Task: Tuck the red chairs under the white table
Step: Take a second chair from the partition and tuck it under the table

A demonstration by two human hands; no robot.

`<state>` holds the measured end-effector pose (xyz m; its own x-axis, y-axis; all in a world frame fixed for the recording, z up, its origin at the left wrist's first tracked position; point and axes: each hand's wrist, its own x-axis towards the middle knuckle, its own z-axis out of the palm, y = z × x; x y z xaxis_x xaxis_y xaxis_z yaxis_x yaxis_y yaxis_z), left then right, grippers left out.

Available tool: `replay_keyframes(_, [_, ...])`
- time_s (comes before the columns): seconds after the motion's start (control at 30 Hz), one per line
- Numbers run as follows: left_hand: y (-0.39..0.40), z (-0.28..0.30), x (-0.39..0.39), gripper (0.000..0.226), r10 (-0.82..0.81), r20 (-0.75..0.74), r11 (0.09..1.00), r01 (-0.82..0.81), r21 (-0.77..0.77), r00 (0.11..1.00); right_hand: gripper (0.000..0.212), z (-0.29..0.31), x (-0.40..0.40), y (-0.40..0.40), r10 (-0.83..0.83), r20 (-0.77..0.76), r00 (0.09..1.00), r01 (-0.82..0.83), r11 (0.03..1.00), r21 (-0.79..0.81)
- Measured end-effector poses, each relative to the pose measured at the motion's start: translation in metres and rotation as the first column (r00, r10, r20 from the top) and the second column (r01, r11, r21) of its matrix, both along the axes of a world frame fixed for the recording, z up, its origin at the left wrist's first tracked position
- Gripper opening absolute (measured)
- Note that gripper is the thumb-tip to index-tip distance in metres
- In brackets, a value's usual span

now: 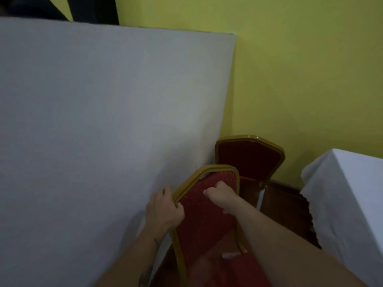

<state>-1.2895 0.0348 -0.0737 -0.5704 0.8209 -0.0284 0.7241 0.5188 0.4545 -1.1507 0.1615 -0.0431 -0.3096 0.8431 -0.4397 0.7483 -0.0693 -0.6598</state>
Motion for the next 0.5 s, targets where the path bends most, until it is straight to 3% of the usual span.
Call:
replay_keyframes(0.1, [0.024, -0.026, -0.025, 0.056, -0.058, 0.05, 0.996, 0.061, -0.065, 0.997, 0.07, -0.014, -0.036, 0.016, -0.127, -0.018, 0.992, 0.125, 0.989, -0.075])
replay_keyframes(0.2, [0.038, -0.05, -0.04, 0.044, -0.154, 0.13, 0.98, 0.168, -0.104, 0.98, 0.071, -0.026, -0.065, 0.031, -0.294, -0.098, 0.951, 0.261, 0.93, -0.26])
replay_keyframes(0.27, [0.043, -0.061, -0.047, 0.028, -0.192, 0.198, 0.974, 0.212, -0.083, 0.961, 0.089, -0.038, -0.083, 0.04, -0.374, -0.123, 0.919, 0.321, 0.893, -0.314])
replay_keyframes(0.37, [0.046, -0.074, -0.054, 0.025, -0.175, 0.283, 0.983, 0.182, 0.002, 0.943, 0.126, -0.051, -0.104, 0.046, -0.425, -0.088, 0.901, 0.389, 0.881, -0.271])
replay_keyframes(0.5, [0.046, -0.069, -0.06, 0.02, -0.051, 0.494, 0.997, 0.069, -0.02, 0.868, 0.138, -0.065, -0.118, 0.048, -0.457, -0.067, 0.887, 0.444, 0.884, -0.149])
